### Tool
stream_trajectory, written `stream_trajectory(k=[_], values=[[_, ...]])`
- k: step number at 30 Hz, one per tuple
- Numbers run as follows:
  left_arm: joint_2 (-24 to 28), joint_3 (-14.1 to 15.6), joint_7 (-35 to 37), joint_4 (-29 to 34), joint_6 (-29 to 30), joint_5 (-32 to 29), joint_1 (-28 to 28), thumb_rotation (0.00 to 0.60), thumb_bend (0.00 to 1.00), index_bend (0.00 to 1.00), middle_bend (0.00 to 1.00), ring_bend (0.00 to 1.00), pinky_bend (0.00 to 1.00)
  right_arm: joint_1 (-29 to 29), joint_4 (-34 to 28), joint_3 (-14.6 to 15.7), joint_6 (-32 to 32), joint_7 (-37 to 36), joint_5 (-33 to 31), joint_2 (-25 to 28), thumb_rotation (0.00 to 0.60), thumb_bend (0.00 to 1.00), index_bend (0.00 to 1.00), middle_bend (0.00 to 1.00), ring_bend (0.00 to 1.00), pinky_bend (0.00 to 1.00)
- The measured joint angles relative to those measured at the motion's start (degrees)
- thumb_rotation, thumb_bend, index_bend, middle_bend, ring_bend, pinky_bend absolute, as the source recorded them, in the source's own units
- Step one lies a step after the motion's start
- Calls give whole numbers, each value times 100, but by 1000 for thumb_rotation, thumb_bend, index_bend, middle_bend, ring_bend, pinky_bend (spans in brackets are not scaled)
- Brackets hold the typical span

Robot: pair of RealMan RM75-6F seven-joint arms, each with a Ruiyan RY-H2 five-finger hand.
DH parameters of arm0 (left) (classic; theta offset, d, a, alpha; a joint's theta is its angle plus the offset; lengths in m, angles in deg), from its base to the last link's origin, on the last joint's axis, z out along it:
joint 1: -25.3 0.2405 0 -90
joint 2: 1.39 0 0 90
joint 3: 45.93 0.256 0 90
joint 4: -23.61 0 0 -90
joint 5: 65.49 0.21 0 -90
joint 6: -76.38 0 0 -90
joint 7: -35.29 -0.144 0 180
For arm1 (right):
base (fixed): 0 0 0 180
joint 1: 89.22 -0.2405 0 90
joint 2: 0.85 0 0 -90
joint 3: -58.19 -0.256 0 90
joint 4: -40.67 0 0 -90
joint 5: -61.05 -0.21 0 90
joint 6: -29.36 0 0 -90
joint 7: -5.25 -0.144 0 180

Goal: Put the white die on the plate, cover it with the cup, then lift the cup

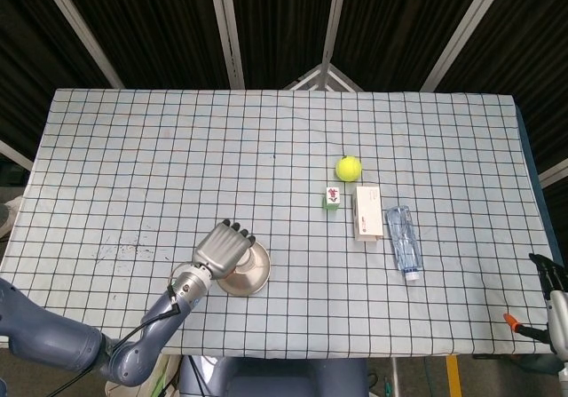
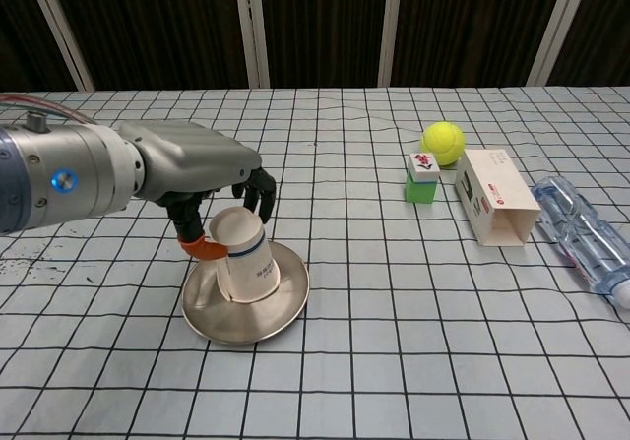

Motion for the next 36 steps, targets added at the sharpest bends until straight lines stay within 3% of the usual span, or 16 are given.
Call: stream_trajectory(k=[10,16,27,36], values=[[-20,73,-32,-30,-57,173,99,600,559,442,401,245,258,-3,-19,8,-32,8,-23,15,600,42,108,125,116,36],[54,11,156,80,-391,57,100,600,559,448,404,245,258,-6,-21,6,-39,12,-34,19,600,42,108,124,116,36],[467,-203,1126,329,-1318,31,163,600,560,449,398,245,256,-4,-37,1,-12,37,-23,7,600,41,108,125,116,36],[813,-83,1353,425,-1818,-214,-4,600,562,452,403,245,256,-3,-39,0,-8,28,-23,7,600,42,108,125,116,36]])
